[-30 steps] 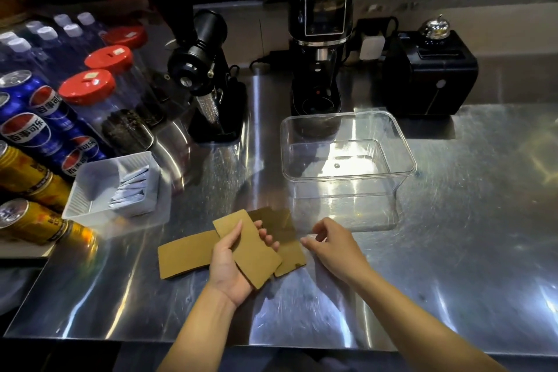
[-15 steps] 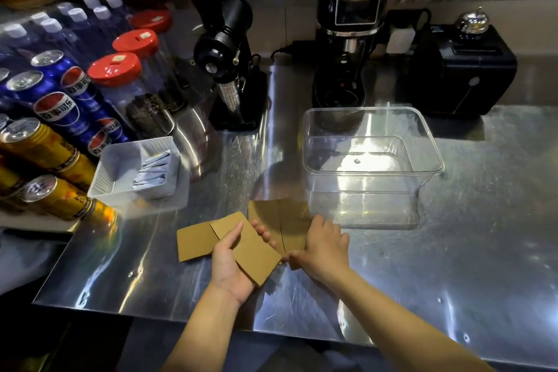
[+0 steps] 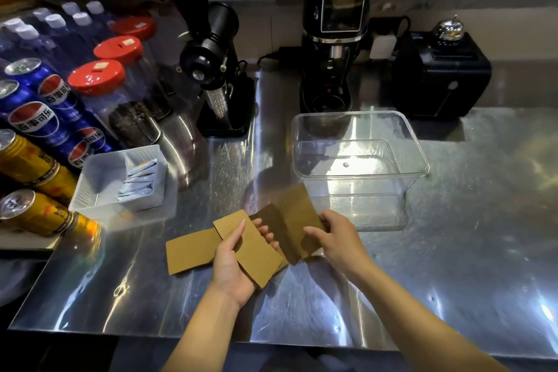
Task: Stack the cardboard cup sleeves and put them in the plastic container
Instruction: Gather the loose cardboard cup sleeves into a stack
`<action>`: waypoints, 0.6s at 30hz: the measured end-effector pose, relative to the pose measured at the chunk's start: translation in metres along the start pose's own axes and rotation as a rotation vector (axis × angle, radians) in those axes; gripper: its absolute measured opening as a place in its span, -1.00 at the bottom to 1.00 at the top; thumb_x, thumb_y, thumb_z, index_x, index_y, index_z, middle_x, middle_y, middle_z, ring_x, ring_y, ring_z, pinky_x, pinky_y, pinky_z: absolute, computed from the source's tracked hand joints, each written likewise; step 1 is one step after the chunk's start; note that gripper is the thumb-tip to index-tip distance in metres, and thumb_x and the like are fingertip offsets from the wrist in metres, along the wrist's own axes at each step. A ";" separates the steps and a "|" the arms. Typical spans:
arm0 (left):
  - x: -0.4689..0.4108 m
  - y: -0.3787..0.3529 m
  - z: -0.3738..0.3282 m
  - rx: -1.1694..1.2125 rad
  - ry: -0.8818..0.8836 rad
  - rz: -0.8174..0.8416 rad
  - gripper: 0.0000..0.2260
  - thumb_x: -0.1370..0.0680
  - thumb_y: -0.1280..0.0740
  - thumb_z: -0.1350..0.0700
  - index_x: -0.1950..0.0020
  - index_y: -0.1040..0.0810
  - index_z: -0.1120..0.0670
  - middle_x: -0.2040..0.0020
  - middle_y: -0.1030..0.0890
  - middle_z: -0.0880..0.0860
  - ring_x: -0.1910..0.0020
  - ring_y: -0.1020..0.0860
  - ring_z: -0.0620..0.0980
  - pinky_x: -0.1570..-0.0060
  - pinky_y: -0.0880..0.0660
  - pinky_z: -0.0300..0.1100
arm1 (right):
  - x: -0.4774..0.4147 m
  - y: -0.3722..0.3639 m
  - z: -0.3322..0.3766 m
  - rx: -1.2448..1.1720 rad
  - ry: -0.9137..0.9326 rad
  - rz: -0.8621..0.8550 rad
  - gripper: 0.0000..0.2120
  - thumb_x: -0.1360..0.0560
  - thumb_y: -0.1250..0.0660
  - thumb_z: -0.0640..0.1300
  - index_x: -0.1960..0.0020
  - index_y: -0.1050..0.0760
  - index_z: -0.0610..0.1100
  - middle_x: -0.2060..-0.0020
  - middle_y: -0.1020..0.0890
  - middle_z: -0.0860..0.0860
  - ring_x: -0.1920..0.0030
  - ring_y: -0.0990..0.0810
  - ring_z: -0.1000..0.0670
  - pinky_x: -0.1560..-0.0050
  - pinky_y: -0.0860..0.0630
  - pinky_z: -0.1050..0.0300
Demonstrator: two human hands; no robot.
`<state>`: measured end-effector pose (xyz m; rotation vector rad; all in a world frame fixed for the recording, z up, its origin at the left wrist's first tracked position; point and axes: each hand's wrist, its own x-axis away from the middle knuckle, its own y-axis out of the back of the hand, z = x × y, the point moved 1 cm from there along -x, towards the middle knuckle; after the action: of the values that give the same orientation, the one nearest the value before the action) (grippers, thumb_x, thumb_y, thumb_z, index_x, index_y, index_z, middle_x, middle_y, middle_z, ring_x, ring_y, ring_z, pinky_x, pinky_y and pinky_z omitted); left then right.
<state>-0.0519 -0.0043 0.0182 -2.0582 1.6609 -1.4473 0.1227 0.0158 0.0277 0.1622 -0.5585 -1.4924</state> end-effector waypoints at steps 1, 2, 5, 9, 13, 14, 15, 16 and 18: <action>-0.001 -0.001 0.000 -0.006 0.005 0.014 -0.74 -0.46 -0.32 0.01 0.07 -0.63 0.19 0.25 -0.64 0.12 0.25 -0.60 0.04 0.03 -0.52 0.00 | 0.002 0.001 0.005 -0.097 0.019 0.019 -0.91 -0.49 -0.33 -0.18 0.18 -0.49 -0.05 0.27 -0.61 0.03 0.25 -0.58 0.08 0.31 -0.46 0.37; -0.002 -0.003 0.000 -0.012 0.016 0.039 -0.73 -0.44 -0.33 -0.02 0.08 -0.64 0.17 0.23 -0.65 0.12 0.23 -0.61 0.06 0.03 -0.53 0.00 | 0.004 0.001 0.010 -0.193 0.033 0.046 -0.97 -0.49 -0.32 -0.20 0.10 -0.53 -0.10 0.24 -0.64 0.00 0.24 -0.60 0.09 0.29 -0.48 0.33; 0.000 -0.009 0.001 -0.033 0.053 0.147 -0.67 -0.41 -0.32 -0.10 0.07 -0.67 0.13 0.12 -0.70 0.17 0.13 -0.65 0.14 0.05 -0.57 0.05 | 0.011 -0.003 0.022 -0.387 0.084 0.162 -0.89 -0.49 -0.29 -0.28 0.07 -0.56 -0.13 0.43 -0.63 0.14 0.48 -0.51 0.24 0.48 -0.37 0.44; 0.003 -0.013 0.001 0.021 0.054 0.184 -0.65 -0.40 -0.31 -0.09 0.10 -0.69 0.17 0.14 -0.71 0.18 0.18 -0.68 0.11 0.27 -0.61 -0.04 | 0.015 -0.015 0.029 -0.348 0.082 0.233 -0.82 -0.45 -0.37 -0.27 0.05 -0.45 -0.04 0.48 -0.62 0.12 0.54 -0.52 0.25 0.56 -0.33 0.43; 0.005 -0.009 0.001 0.020 0.052 0.187 -0.76 -0.40 -0.34 0.06 0.11 -0.68 0.19 0.13 -0.70 0.22 0.17 -0.67 0.17 0.29 -0.61 -0.01 | 0.016 -0.029 0.027 -0.317 0.049 0.213 -0.73 -0.41 -0.42 -0.27 0.16 -0.35 -0.02 0.39 -0.49 -0.02 0.50 -0.53 0.23 0.50 -0.38 0.43; 0.005 -0.007 0.001 0.016 0.049 0.186 -0.78 -0.41 -0.32 0.10 0.10 -0.68 0.20 0.13 -0.70 0.22 0.18 -0.67 0.17 0.30 -0.61 -0.01 | 0.017 -0.032 0.026 -0.286 0.063 0.209 -0.72 -0.40 -0.43 -0.26 0.17 -0.34 -0.02 0.37 -0.47 -0.01 0.47 -0.50 0.21 0.48 -0.37 0.43; 0.005 -0.004 0.000 0.011 0.051 0.182 -0.79 -0.42 -0.31 0.13 0.08 -0.67 0.20 0.13 -0.70 0.22 0.17 -0.67 0.16 0.30 -0.61 -0.03 | 0.017 -0.034 0.026 -0.219 0.086 0.208 -0.72 -0.39 -0.45 -0.22 0.19 -0.35 0.00 0.35 -0.47 0.03 0.43 -0.47 0.21 0.45 -0.37 0.42; 0.005 -0.001 -0.001 0.006 0.054 0.175 -0.78 -0.43 -0.29 0.15 0.05 -0.67 0.21 0.12 -0.70 0.21 0.16 -0.67 0.14 0.29 -0.61 -0.03 | 0.018 -0.035 0.026 -0.128 0.120 0.210 -0.74 -0.39 -0.45 -0.18 0.19 -0.36 0.00 0.35 -0.47 0.08 0.40 -0.44 0.21 0.42 -0.38 0.41; 0.004 0.006 -0.003 0.020 0.058 0.163 -0.74 -0.43 -0.26 0.18 -0.04 -0.63 0.21 0.08 -0.69 0.18 0.10 -0.66 0.12 0.21 -0.61 -0.03 | 0.019 -0.038 0.027 0.024 0.197 0.219 -0.80 -0.39 -0.45 -0.11 0.21 -0.40 -0.03 0.36 -0.47 0.15 0.39 -0.42 0.23 0.35 -0.39 0.38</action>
<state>-0.0581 -0.0091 0.0185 -1.8393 1.7812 -1.4761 0.0764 0.0001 0.0387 0.2557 -0.4206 -1.2418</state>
